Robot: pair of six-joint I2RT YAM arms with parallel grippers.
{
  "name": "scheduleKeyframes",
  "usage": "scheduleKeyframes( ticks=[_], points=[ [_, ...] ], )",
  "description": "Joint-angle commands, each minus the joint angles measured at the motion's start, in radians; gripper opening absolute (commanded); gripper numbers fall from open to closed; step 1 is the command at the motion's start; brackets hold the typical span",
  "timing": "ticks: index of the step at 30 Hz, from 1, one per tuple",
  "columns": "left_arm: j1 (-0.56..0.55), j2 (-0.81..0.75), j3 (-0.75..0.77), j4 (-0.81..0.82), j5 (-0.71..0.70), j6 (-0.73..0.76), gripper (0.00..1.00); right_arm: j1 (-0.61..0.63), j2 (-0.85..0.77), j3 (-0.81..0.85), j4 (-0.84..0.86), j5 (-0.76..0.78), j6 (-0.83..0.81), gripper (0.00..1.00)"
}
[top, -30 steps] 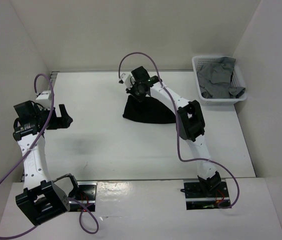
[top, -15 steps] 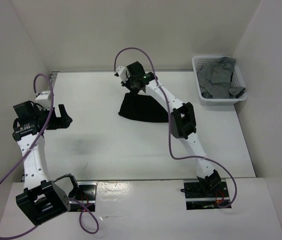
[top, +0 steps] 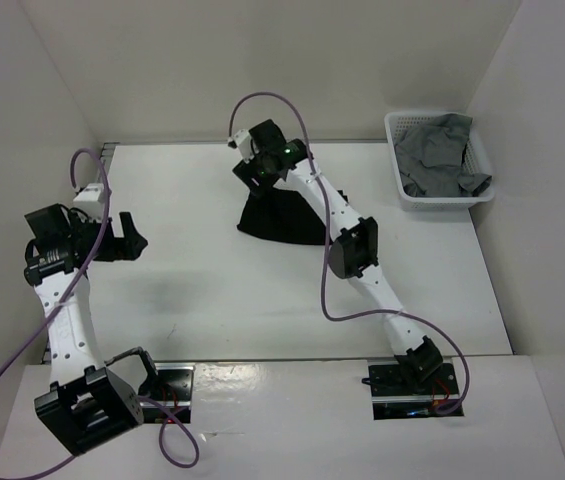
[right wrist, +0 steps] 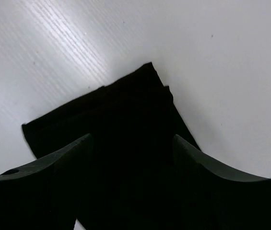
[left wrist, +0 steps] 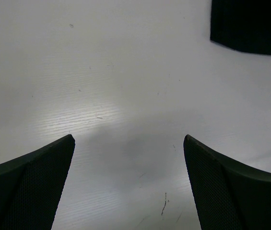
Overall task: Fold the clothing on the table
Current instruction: Fold the skirt
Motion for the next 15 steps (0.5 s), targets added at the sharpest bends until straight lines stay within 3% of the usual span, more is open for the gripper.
scheduleKeyframes(
  ticks=[1, 5, 8, 11, 12, 15],
  points=[
    [-0.032, -0.028, 0.025, -0.056, 0.1, 0.103, 1.0, -0.088, -0.205, -0.023, -0.122, -0.158, 0.089, 0.72],
    [-0.211, 0.058, 0.103, -0.118, 0.026, 0.112, 1.0, -0.167, -0.269, -0.103, -0.208, -0.253, 0.098, 0.72],
    [-0.326, 0.148, 0.155, -0.13, 0.026, 0.1, 0.97, -0.228, -0.321, -0.187, -0.247, -0.304, 0.098, 0.67],
    [-0.447, 0.277, 0.198, -0.13, 0.003, 0.08, 0.94, -0.25, -0.452, -0.397, -0.158, -0.289, 0.098, 0.67],
    [-0.474, 0.314, 0.213, -0.13, 0.003, 0.065, 0.94, -0.25, -0.512, -0.592, -0.097, -0.272, 0.112, 0.67],
    [-0.555, 0.452, 0.278, -0.121, 0.023, 0.04, 0.93, -0.225, -0.742, -0.951, 0.162, -0.159, 0.124, 0.72]
  ],
)
